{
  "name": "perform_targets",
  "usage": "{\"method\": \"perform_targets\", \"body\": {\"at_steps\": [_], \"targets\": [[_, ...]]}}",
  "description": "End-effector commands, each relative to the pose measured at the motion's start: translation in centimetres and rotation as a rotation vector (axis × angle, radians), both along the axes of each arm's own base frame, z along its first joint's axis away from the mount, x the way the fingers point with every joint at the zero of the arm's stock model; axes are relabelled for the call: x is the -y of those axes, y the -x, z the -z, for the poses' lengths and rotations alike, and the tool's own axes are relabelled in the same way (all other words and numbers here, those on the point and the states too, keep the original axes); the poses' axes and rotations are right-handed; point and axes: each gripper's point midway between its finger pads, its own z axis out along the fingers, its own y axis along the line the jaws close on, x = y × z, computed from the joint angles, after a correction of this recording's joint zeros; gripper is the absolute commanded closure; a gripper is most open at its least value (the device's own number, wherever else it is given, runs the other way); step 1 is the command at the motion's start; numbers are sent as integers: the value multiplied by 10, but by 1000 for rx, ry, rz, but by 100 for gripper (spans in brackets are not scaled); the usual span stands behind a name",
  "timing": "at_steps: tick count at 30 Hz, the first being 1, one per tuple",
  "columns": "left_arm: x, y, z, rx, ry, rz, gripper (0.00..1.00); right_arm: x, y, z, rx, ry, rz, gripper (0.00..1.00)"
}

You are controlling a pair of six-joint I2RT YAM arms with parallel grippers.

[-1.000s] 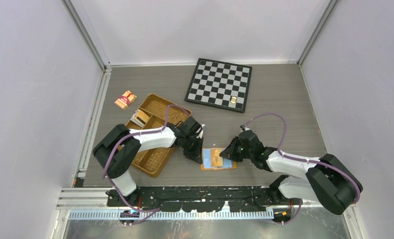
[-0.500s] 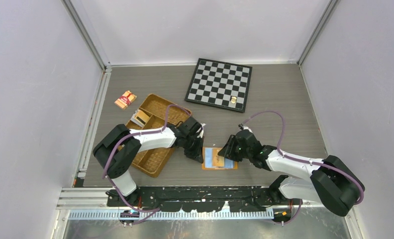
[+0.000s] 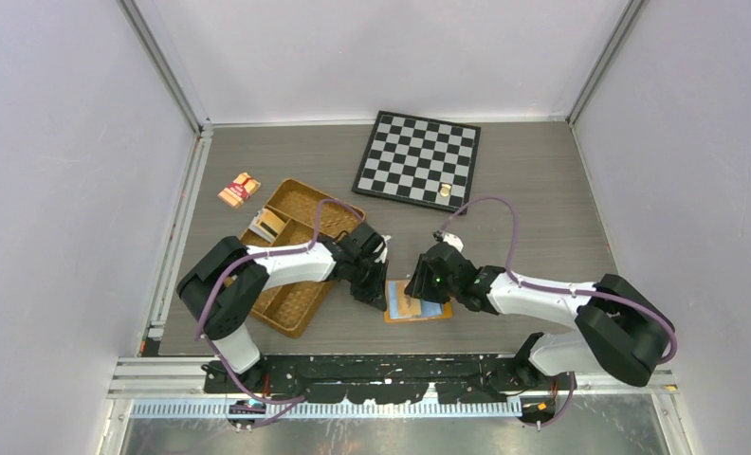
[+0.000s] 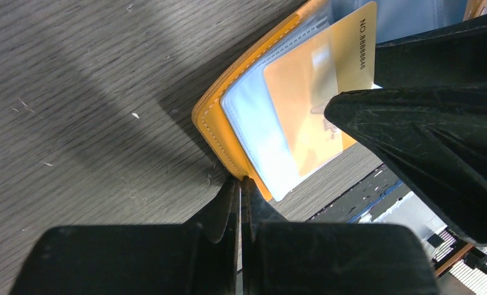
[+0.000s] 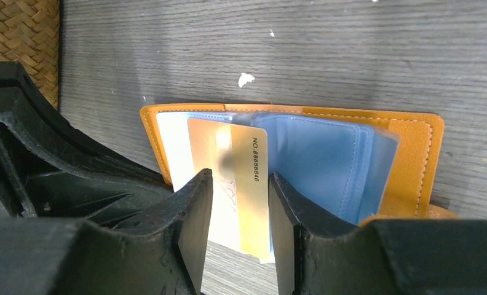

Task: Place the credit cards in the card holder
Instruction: Insert the credit card into the card holder.

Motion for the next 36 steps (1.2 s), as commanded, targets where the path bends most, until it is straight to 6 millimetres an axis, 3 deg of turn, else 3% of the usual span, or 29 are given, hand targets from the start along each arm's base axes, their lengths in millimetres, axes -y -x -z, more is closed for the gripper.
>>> {"method": "perform_targets", "body": {"at_steps": [1,17,22,30,36], "targets": [[14,-10,-10,52,68,-6,100,-4,10,13,-26,81,-52,55],[19,-20,-25,100,92,-18,100,-33,15,-9,54,130,-152,56],[19,-20,-24,101,91,-17,100,-34,15,-7,50,138,-158,56],[4,-23,-18,128,22,-35,100,-3,7,-14,75,241,-34,45],[-4,-25,-16,138,-6,-46,100,30,15,-3,37,335,55,39]]}}
